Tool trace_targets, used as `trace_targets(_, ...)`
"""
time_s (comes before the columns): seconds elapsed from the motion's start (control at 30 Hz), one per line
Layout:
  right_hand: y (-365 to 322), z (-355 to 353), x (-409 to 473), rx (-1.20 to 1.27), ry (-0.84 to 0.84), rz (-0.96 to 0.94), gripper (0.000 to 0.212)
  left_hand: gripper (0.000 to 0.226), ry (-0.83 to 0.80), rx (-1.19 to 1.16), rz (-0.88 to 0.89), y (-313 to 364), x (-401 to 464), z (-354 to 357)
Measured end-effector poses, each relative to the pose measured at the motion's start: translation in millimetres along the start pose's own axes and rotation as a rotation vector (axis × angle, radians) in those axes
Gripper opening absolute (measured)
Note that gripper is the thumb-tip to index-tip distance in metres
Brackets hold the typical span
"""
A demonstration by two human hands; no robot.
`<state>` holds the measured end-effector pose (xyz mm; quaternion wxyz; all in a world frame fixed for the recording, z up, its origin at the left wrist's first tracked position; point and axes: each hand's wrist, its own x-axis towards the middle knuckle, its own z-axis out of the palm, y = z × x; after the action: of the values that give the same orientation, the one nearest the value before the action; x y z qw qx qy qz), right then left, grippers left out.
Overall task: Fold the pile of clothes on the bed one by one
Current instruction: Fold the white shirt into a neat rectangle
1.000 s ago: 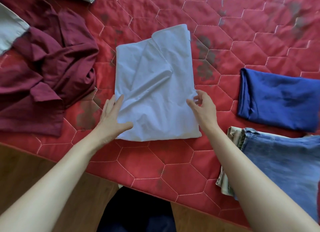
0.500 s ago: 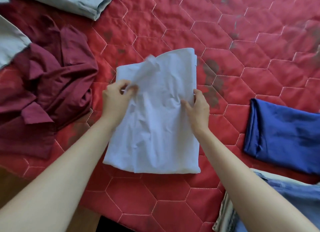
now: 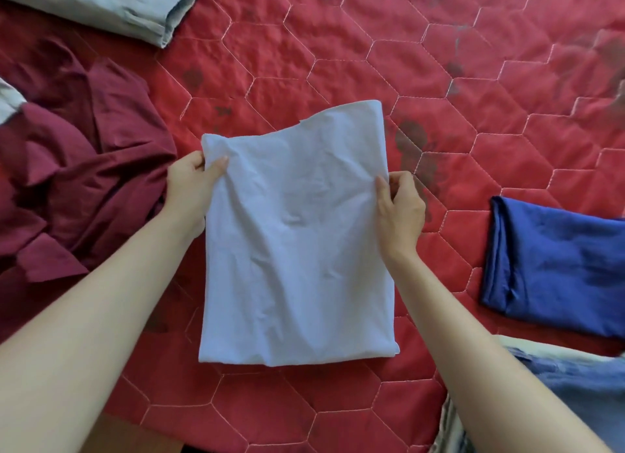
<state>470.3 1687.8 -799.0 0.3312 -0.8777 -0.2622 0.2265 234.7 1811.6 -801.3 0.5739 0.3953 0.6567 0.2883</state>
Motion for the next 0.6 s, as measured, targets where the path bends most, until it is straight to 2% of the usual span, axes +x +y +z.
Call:
trace_targets(0.07,3.4,-3.3,-2.7,-0.009,0.051,0.080,0.019,0.013,-0.026,0.025,-0.023,-4.0,-1.0,3.5)
trace_targets(0.13,9.8,-7.6,-5.7,-0.011,0.018,0.110,0.022,0.016,-0.033,0.038,-0.044,-10.1,-3.6,6.6)
trace_targets(0.27,6.7,-10.5,3.1,-0.006,-0.087,0.095,0.021,0.017,-0.045,0.096,-0.026,-7.2,0.5,4.4)
trace_targets(0.47,-3.8,-8.8,23.8,-0.048,-0.100,0.078,0.014,0.009,-0.121,0.139,0.076,8.5,12.1,-2.1)
trace_targets(0.53,-5.8,-10.7,23.0,-0.038,-0.136,0.101,0.025,0.009,-0.089,0.259,0.109,9.9,14.7,-0.6)
trace_targets(0.6,-9.1,-13.1,14.3,-0.122,-0.122,0.048,0.048,0.036,0.002,0.541,0.200,9.9,6.6,-1.9)
